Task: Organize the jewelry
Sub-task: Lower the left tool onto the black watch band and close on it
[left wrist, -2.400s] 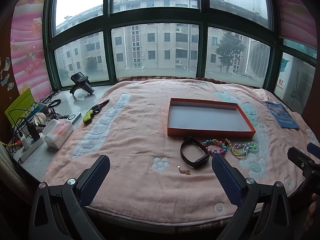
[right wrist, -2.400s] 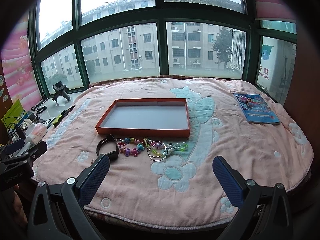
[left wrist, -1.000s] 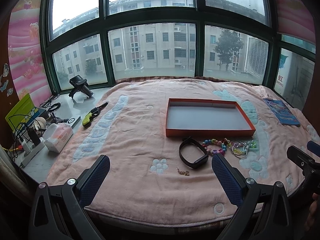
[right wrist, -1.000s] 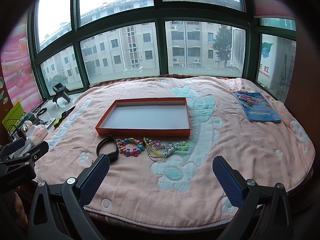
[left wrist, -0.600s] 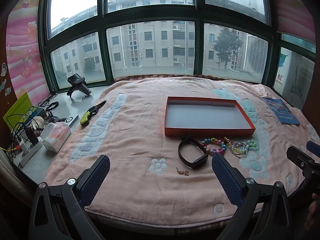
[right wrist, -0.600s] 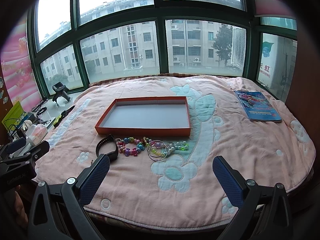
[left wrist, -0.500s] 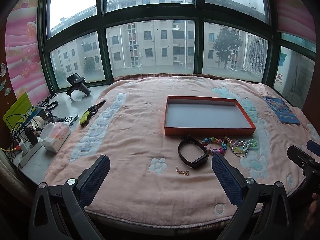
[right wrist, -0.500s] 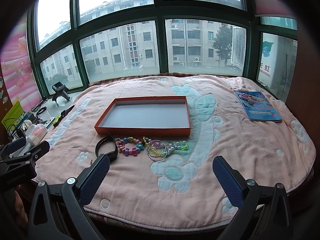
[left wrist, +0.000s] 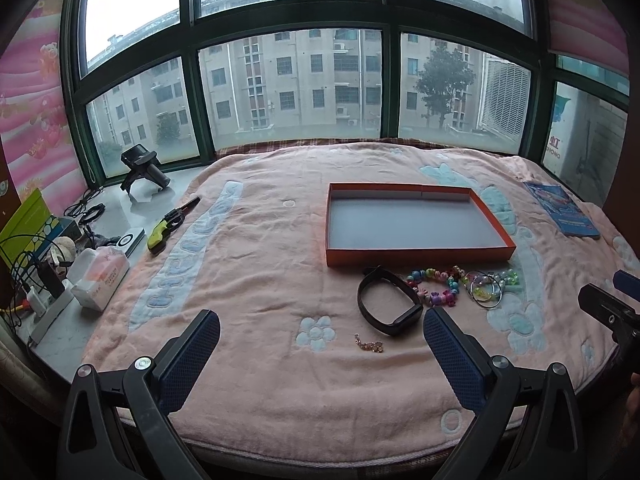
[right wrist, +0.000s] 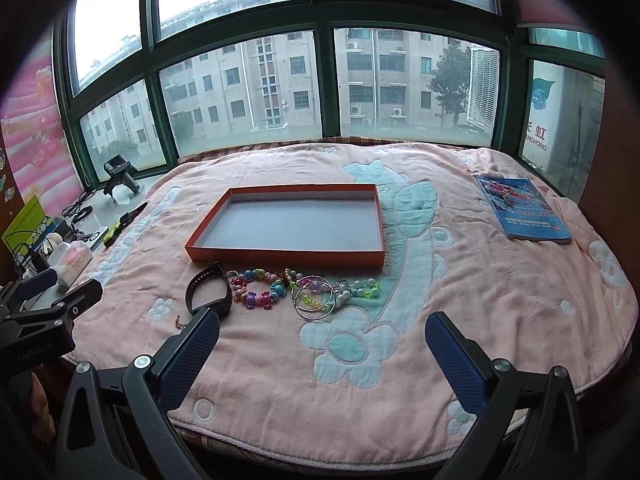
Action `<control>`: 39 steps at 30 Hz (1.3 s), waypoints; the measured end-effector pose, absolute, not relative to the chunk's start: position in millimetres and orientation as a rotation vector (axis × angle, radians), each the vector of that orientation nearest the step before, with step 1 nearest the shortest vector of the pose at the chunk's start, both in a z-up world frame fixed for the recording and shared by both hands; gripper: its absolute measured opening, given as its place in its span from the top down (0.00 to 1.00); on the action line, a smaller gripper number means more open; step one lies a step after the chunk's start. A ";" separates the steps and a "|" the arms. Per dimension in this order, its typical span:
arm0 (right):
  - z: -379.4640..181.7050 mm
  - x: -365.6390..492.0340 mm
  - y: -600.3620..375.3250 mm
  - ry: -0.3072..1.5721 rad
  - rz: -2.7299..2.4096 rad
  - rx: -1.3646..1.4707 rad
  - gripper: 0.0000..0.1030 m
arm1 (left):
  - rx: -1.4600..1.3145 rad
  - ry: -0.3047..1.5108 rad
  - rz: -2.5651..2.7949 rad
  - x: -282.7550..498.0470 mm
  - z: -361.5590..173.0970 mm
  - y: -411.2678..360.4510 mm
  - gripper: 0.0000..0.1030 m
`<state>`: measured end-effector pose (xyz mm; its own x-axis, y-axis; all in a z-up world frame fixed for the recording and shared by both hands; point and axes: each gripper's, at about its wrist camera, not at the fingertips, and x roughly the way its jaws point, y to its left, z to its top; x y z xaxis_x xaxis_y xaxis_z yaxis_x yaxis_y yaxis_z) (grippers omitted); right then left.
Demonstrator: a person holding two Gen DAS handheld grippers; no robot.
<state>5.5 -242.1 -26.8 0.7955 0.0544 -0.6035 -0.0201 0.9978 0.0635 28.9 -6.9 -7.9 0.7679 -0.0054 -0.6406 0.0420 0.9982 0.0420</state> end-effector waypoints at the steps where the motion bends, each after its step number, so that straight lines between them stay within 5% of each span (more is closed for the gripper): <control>1: -28.2 6.8 -242.2 0.655 0.041 0.054 0.00 | 0.058 0.696 -0.032 31.1 -9.3 -6.4 0.00; 13: -41.9 28.3 -245.6 0.706 0.057 0.056 0.00 | 0.066 0.796 -0.083 50.7 -49.8 -18.4 0.00; 21: -55.3 41.0 -250.5 0.748 0.069 0.064 0.00 | -0.008 0.870 -0.123 72.8 -73.0 -29.6 0.14; 39: -76.4 60.8 -275.7 0.802 0.067 0.117 0.00 | -0.022 0.998 0.000 141.6 -98.6 -89.6 0.15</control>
<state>60.8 -275.7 -76.4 0.6934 0.1044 -0.7130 -0.0157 0.9914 0.1299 141.6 -89.6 -98.6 0.5417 -0.0106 -0.8405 -0.0099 0.9998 -0.0190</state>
